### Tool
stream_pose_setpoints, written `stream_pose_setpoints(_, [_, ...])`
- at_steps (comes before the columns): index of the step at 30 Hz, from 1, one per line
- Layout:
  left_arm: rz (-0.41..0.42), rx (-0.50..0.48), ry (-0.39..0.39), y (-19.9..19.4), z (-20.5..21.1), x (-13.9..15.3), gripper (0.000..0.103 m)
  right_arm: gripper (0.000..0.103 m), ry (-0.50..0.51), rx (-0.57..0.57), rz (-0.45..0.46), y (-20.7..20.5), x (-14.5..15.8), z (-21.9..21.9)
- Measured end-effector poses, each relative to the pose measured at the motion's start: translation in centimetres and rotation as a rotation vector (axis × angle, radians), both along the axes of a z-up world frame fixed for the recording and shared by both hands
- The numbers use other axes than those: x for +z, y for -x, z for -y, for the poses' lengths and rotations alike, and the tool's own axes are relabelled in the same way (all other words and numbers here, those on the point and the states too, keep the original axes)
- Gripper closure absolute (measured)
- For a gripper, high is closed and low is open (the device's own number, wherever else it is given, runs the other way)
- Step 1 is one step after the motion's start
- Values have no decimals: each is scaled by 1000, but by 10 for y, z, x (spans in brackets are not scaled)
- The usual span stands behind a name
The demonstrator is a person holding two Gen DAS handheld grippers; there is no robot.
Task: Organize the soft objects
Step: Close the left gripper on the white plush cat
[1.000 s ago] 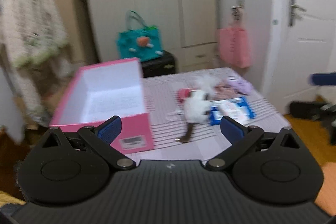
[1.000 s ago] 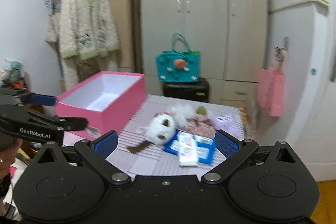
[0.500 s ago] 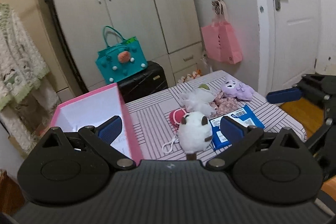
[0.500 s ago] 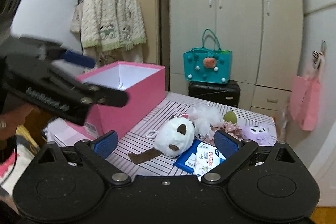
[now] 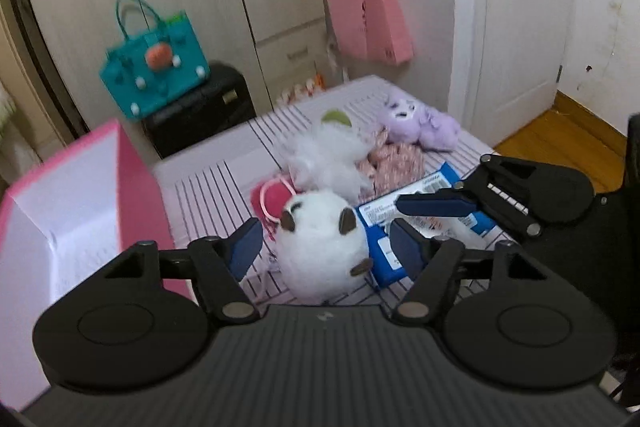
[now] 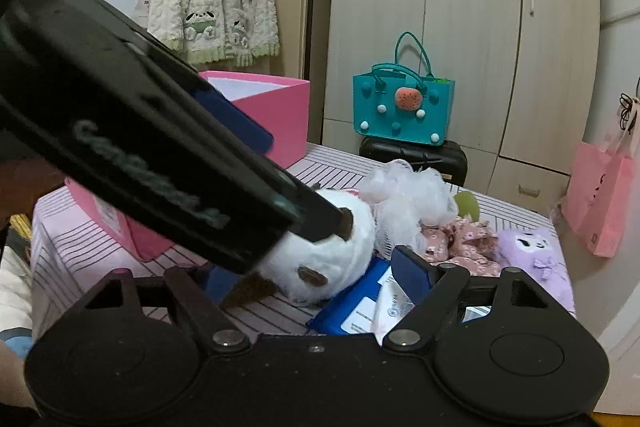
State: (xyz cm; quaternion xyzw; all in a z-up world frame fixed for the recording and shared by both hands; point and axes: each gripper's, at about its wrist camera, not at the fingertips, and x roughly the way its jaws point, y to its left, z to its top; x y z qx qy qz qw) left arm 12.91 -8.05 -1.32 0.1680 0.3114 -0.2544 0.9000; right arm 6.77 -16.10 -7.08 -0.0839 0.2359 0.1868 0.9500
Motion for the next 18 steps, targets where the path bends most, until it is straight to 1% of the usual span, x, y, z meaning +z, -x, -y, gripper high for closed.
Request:
stream_pose_setpoints(1, [-29, 2, 0, -7, 0, -4, 35, 18, -1, -7, -1, -3, -2, -2])
stream_pose_setpoints(3, [-58, 19, 8, -17, 1, -10, 35, 20, 11, -19, -3, -9, -6, -6])
stream_pose_setpoints(6, [-90, 31, 15, -30, 1, -18, 35, 26, 25, -29, -9, -18, -10, -10])
stream_pose_setpoints(8, [-163, 14, 42, -40, 0, -22, 35, 26, 41, -8, -21, -27, -12, -12])
stream_pose_setpoints(10, [-240, 20, 96, -50, -3, -26, 35, 27, 62, 8, -41, -33, -12, -15])
stream_pose_setpoints(12, [-249, 31, 107, -53, -1, -29, 35, 27, 44, 18, -62, -37, -11, -14])
stream_pose_setpoints(16, [-216, 126, 75, -57, -3, -39, 35, 28, -27, 17, -123, -45, -13, -7])
stream_pose_setpoints(17, [-220, 135, 76, -59, -5, -41, 35, 28, -39, 17, -132, -46, -13, -6])
stream_pose_setpoints(18, [-239, 136, 91, -62, -6, -42, 38, 30, -43, 17, -133, -46, -13, -6])
